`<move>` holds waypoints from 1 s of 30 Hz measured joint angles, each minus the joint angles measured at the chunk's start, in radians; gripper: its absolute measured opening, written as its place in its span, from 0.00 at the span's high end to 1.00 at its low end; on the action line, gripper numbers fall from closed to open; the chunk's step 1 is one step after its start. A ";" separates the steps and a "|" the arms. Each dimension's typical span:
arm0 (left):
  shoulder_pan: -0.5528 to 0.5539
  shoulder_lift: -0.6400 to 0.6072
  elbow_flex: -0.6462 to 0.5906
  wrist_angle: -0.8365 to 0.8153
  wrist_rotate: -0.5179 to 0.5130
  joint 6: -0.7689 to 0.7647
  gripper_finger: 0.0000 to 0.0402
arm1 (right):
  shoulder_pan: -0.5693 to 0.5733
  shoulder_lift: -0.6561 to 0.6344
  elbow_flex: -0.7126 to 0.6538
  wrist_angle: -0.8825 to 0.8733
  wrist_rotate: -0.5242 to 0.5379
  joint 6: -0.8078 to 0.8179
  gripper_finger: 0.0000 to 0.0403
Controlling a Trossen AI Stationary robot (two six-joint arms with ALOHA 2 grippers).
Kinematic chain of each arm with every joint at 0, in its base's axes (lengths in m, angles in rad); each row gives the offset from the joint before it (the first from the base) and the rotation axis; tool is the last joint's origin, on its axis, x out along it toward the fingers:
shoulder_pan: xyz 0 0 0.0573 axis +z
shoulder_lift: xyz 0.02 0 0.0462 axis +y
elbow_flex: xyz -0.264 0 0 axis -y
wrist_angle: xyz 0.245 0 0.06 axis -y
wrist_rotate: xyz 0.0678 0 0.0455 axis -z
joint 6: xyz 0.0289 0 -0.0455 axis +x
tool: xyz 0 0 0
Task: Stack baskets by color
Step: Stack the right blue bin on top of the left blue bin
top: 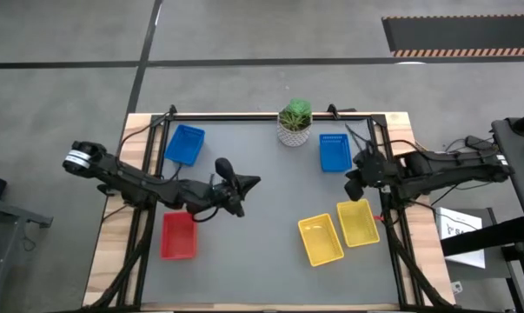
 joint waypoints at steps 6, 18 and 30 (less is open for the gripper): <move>-0.004 -0.008 -0.006 0.081 -0.004 -0.010 1.00 | -0.017 0.045 0.028 -0.005 -0.063 -0.045 0.98; -0.042 -0.053 -0.026 0.202 -0.461 0.007 1.00 | -0.096 0.141 0.052 -0.001 -0.079 0.066 0.80; -0.043 -0.054 -0.027 0.200 -0.459 0.017 1.00 | -0.250 0.382 0.115 0.014 -0.121 -0.659 0.54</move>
